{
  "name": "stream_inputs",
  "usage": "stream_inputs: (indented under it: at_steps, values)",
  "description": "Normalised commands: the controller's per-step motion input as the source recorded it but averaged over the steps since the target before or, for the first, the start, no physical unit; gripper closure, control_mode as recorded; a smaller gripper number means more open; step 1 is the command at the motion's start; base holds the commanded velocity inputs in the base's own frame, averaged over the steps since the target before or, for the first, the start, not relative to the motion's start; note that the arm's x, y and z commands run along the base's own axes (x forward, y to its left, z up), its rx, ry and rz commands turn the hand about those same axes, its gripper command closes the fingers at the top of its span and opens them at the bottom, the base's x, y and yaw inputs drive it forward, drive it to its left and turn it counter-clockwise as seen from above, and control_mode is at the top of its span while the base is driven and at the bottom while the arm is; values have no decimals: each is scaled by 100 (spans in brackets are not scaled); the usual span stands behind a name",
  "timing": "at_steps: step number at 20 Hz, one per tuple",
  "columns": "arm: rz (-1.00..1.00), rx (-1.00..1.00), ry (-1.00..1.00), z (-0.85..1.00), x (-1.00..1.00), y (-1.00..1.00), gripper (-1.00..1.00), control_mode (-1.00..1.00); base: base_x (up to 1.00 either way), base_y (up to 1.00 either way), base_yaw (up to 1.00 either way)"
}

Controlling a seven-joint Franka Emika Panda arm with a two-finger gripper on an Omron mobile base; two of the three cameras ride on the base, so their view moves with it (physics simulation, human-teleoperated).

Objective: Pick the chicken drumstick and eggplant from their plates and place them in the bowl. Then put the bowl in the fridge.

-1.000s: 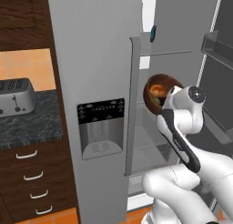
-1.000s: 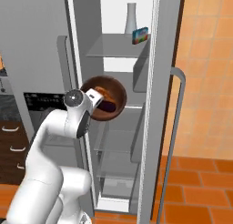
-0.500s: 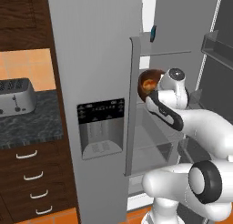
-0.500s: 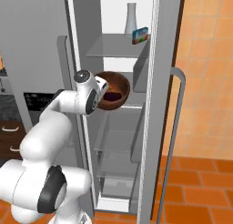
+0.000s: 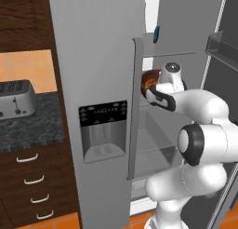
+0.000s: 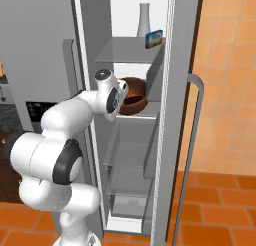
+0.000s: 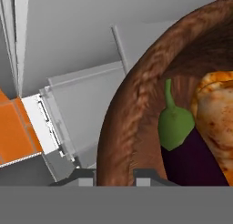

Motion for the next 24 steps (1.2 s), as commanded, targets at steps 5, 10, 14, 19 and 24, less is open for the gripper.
stream_inputs:
  at_steps: [5,10,14,19,24]
  values:
    - [11,-1,0,-30,55,-11,100,-100,0,0,0]
    - [6,0,2,0,57,-21,100,-100,0,0,0]
    - [7,0,4,-4,52,-14,100,-100,0,0,0]
    - [7,0,1,-15,44,0,100,-100,0,0,0]
    - [4,0,0,-12,75,0,-100,-100,0,0,0]
